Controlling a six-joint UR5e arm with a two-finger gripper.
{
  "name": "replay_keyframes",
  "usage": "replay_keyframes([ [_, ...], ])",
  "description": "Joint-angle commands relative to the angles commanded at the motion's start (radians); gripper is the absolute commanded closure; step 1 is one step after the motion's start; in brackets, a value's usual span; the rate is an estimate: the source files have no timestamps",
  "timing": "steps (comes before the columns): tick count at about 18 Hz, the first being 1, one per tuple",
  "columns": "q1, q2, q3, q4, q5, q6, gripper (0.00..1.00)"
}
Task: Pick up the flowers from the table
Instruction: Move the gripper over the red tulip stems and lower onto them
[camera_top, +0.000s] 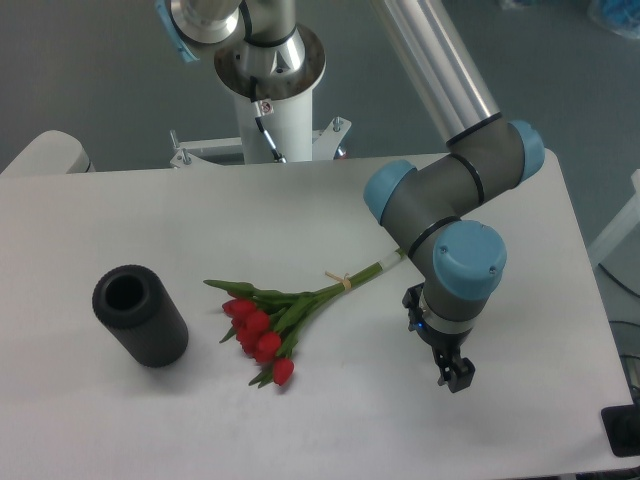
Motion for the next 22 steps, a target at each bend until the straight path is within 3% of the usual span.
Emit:
replay_keyframes([
  [6,-0.002,0.002,-0.006,0.005,-0.006,-0.018,0.0],
  [12,-0.017,0.017,-0.028,0.003,-0.011,-0.205,0.0],
  [22,-0.081,0.138,-0.215,0.008,-0.029,-0.21,0.0],
])
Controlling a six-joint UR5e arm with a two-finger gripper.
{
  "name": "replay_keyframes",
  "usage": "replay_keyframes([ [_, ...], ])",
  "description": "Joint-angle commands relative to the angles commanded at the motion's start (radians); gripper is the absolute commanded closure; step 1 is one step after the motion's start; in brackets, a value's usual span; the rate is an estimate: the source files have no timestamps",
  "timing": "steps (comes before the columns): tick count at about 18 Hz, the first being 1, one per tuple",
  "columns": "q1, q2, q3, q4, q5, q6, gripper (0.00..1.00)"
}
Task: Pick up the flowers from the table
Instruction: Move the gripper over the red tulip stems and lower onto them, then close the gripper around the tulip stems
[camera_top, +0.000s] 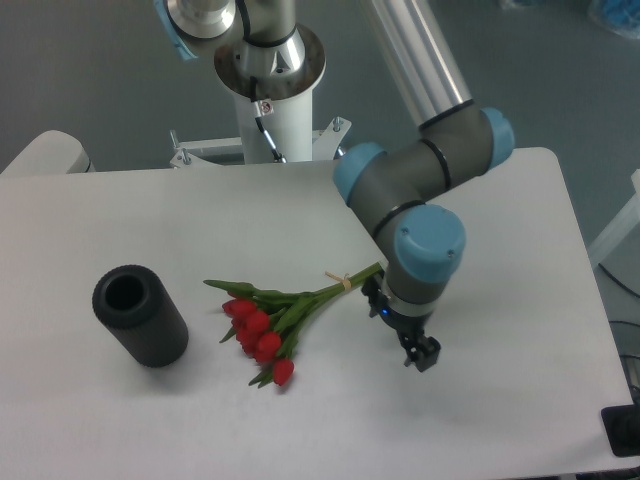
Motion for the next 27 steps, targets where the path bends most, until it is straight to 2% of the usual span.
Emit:
replay_keyframes([
  [4,-0.011,0.058,-0.14,0.018,0.003,0.011,0.0],
  [5,-0.011,0.064,-0.157,0.035,0.003,0.012,0.0],
  [10,-0.038,0.063,-0.201,0.049,0.006,-0.012,0.0],
  [13,-0.051,0.055,-0.253,0.138,0.005,-0.07,0.0],
  [16,-0.058,0.052,-0.275,0.152,0.006,-0.08,0.01],
  [17,-0.058,0.052,-0.278,0.153,0.006,-0.08,0.1],
  [18,-0.058,0.052,-0.278,0.152,0.006,-0.08,0.24],
  [19,-0.058,0.052,-0.278,0.152,0.006,-0.084,0.41],
  [20,-0.06,0.051,-0.278,0.152,0.008,-0.092,0.61],
  [22,-0.06,0.048,-0.272,0.152,0.006,-0.112,0.88],
  [23,-0.061,0.046,-0.267,0.152,0.006,-0.12,0.97],
  [27,-0.052,0.052,-0.241,0.149,0.002,-0.118,0.98],
])
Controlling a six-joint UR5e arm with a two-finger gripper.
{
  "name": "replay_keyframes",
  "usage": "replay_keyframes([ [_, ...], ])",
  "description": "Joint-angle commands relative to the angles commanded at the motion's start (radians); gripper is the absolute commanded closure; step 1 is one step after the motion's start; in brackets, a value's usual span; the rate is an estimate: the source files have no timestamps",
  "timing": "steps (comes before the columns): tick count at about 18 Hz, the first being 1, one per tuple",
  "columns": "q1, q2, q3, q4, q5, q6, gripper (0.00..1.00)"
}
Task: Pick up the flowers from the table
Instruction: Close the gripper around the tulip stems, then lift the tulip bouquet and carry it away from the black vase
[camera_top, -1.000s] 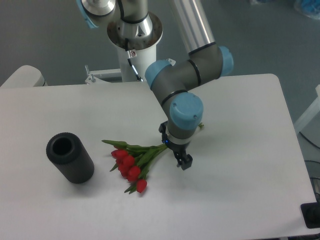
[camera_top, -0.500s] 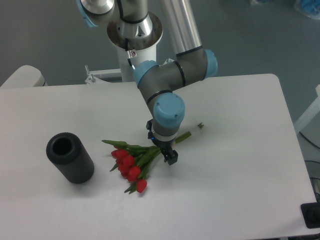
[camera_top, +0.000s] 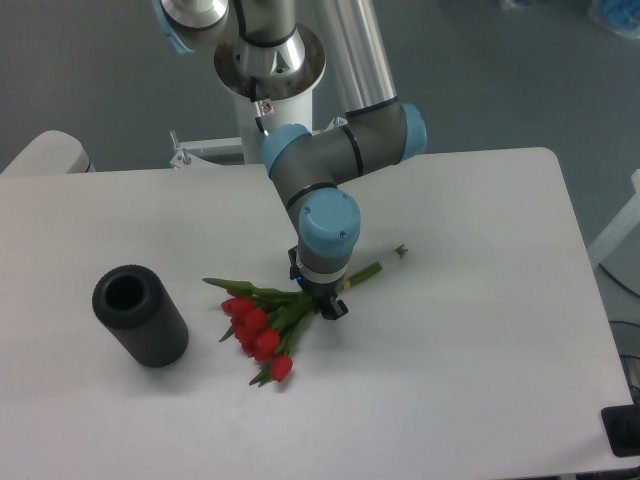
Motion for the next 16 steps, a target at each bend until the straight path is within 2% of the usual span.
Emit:
replay_keyframes([
  [7,0.032,-0.005,0.121,-0.014,-0.002,-0.002,0.98],
  [11,0.041,-0.044,0.199,-0.023,0.005,0.0,0.98],
  [16,0.063,-0.127,0.382,-0.17,0.008,0.015,0.98],
])
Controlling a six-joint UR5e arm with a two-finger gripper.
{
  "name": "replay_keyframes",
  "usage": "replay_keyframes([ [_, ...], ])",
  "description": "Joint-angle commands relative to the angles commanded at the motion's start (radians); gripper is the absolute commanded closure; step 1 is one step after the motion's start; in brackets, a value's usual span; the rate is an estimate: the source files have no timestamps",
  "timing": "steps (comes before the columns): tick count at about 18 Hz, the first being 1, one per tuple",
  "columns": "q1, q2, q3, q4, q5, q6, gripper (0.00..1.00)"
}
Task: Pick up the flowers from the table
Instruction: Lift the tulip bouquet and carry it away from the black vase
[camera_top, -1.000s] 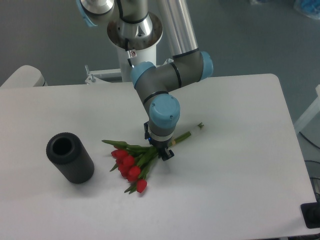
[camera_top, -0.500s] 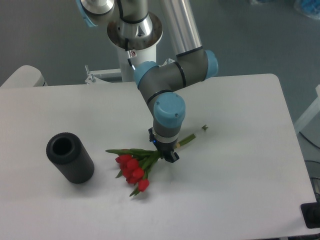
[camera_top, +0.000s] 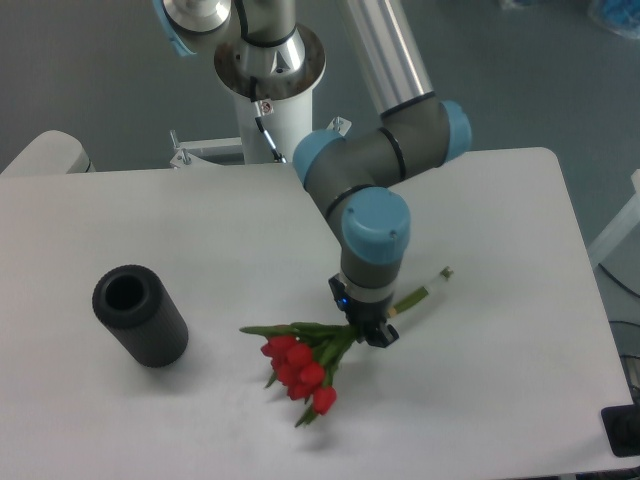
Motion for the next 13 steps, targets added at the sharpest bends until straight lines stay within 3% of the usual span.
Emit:
replay_keyframes([
  [2,0.012,-0.028,0.062,-0.057,0.0,0.012,0.98],
  [6,0.029,-0.075,0.143,-0.078,0.0,0.023,0.99],
  [9,0.037,-0.114,0.221,-0.157,0.0,0.104,0.99],
  [13,0.037,-0.118,0.227,-0.158,0.002,0.109,0.98],
])
